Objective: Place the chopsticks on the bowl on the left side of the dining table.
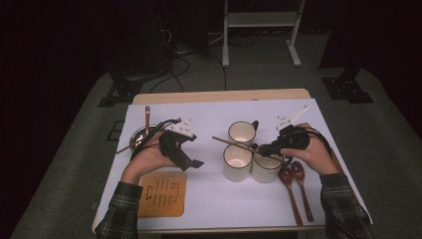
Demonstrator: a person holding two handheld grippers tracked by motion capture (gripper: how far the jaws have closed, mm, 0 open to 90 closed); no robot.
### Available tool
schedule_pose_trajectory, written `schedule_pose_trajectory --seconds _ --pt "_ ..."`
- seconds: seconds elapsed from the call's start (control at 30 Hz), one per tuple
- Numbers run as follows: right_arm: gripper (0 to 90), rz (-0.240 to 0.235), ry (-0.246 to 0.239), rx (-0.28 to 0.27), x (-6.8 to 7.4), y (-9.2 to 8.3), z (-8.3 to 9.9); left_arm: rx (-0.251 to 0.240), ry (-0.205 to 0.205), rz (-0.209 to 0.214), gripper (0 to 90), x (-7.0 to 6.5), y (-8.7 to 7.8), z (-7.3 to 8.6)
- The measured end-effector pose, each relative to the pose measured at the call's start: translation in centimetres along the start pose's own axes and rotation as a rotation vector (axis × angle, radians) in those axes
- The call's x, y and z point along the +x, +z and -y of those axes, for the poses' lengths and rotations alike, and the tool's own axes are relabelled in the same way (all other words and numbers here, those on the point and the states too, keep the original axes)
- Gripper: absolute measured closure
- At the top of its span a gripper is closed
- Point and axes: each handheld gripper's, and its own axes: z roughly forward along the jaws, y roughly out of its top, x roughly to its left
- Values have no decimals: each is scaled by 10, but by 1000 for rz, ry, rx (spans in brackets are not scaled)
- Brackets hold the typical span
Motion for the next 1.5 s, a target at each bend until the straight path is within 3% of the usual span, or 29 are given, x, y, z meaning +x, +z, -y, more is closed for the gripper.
schedule_pose_trajectory --seconds 0.93,1.5 --pt "854 -45 -54 24 5 16 -22 3 37 24 7 -2 6 -20" --pt "854 -78 -75 40 10 26 -28 -13 56 41 8 -4 9 -23"
